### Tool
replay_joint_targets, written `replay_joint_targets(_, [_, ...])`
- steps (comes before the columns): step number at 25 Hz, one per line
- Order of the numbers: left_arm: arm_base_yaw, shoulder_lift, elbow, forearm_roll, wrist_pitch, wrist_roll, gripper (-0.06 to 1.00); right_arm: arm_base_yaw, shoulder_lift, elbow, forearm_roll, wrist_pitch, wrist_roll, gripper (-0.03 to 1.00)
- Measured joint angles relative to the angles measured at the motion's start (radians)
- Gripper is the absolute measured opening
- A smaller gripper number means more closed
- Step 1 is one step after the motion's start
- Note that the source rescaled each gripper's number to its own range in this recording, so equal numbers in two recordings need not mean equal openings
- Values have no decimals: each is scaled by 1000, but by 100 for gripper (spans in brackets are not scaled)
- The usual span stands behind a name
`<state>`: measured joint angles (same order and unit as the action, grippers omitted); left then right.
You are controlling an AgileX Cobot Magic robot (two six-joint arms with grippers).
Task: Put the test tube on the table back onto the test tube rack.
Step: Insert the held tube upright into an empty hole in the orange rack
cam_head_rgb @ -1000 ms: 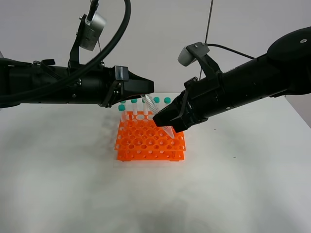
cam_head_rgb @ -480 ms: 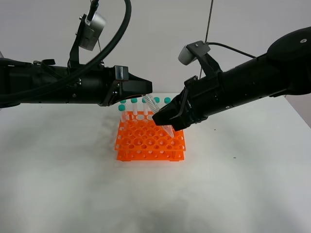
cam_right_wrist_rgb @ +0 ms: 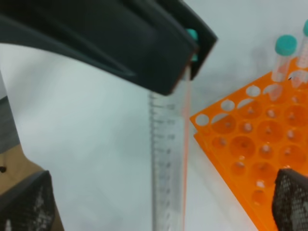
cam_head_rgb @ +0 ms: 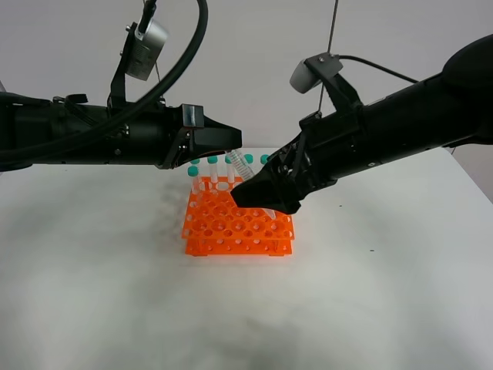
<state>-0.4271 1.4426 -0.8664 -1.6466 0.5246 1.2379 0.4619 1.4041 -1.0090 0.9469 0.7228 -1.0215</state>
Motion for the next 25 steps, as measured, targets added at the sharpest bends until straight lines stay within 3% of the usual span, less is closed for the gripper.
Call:
replay_joint_targets(3, [0, 0, 0, 0, 0, 0, 0, 0, -64, -30, -150, 26, 156, 100])
replay_joint_targets(8, [0, 0, 0, 0, 0, 0, 0, 0, -76, -189, -486, 171, 470, 100])
replay_joint_targets(13, [0, 0, 0, 0, -1, 0, 0, -29, -30, -276, -766, 248, 739, 100])
replay_joint_targets(18, [0, 0, 0, -1, -13, 0, 0, -120, 52, -279, -894, 300, 852, 100])
replay_joint_targets(25, [0, 0, 0, -1, -22, 0, 0, -327, 113, -279, -916, 322, 868, 100])
